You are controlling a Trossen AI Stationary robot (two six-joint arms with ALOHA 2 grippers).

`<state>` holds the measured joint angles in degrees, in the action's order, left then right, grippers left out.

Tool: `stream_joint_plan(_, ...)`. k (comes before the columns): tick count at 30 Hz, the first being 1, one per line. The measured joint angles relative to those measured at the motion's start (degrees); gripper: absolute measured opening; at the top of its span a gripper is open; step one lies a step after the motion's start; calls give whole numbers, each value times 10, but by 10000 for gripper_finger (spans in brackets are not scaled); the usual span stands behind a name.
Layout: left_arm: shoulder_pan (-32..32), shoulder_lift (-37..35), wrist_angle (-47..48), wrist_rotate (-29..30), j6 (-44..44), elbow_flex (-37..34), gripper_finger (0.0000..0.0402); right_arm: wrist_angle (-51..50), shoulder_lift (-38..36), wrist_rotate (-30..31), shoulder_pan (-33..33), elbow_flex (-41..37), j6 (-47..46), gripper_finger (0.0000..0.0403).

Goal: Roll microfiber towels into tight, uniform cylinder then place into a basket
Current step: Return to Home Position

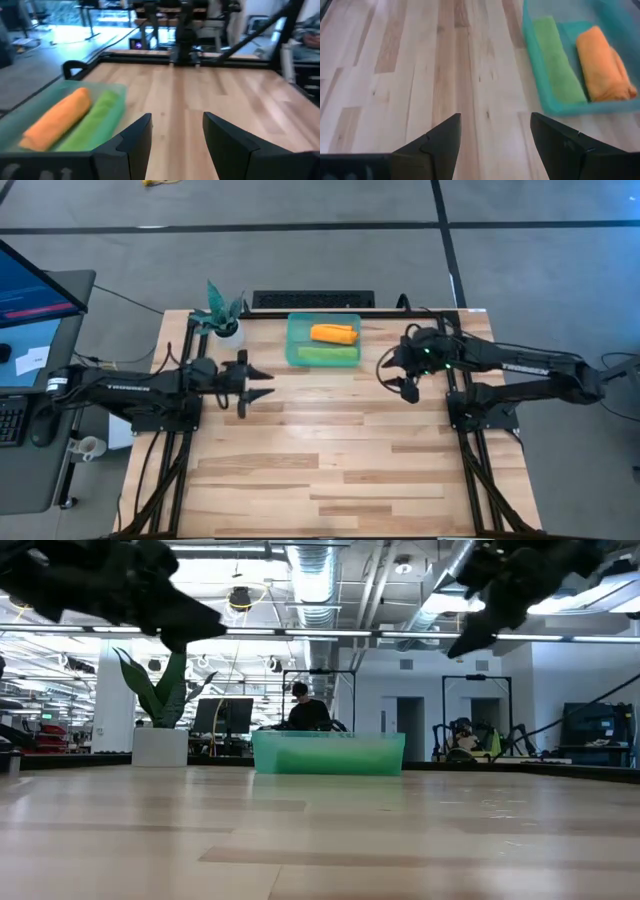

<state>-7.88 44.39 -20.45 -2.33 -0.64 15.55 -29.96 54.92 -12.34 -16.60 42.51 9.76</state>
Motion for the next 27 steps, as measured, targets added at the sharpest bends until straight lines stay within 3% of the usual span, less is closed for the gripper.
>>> stream_joint_plan(13, 95, -142, -88, 0, -10, -149, 168, 65, -195, 4, 5, -166, -103, 260)
stream_joint_plan(20, 110, -188, -62, 0, -1, -149, 168, 136, -292, 4, 8, -244, -138, 260)
stream_joint_plan(27, 114, -198, -72, 29, 19, -149, 168, 286, -381, 18, 57, -340, -158, 260)
